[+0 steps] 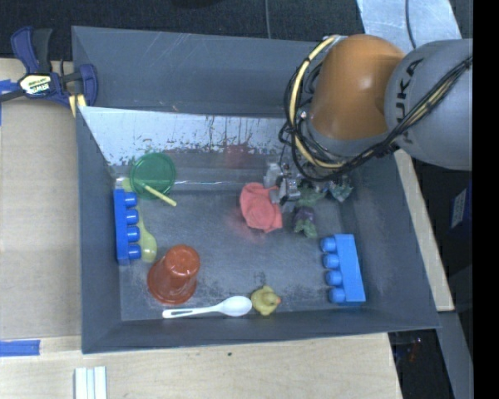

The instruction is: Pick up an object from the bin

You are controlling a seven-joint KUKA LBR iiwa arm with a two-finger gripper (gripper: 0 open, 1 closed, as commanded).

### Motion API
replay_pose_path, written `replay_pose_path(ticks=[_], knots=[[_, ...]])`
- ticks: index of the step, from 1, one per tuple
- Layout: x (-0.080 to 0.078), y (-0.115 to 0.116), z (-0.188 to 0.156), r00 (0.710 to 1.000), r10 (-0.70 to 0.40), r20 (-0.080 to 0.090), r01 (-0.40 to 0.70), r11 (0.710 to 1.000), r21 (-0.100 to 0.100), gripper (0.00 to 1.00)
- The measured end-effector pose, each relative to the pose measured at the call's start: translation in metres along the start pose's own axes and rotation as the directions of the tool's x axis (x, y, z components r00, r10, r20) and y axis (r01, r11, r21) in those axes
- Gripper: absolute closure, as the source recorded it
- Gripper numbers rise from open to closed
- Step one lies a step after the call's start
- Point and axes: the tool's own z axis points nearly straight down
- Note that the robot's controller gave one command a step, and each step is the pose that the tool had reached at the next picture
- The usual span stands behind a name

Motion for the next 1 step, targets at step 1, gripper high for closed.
replay_pose_path(ticks=[1], knots=[[0.0200, -0.0047, -0.0744, 0.999, -0.052, -0.003, 0.052, 0.999, -0.001, 1.00]])
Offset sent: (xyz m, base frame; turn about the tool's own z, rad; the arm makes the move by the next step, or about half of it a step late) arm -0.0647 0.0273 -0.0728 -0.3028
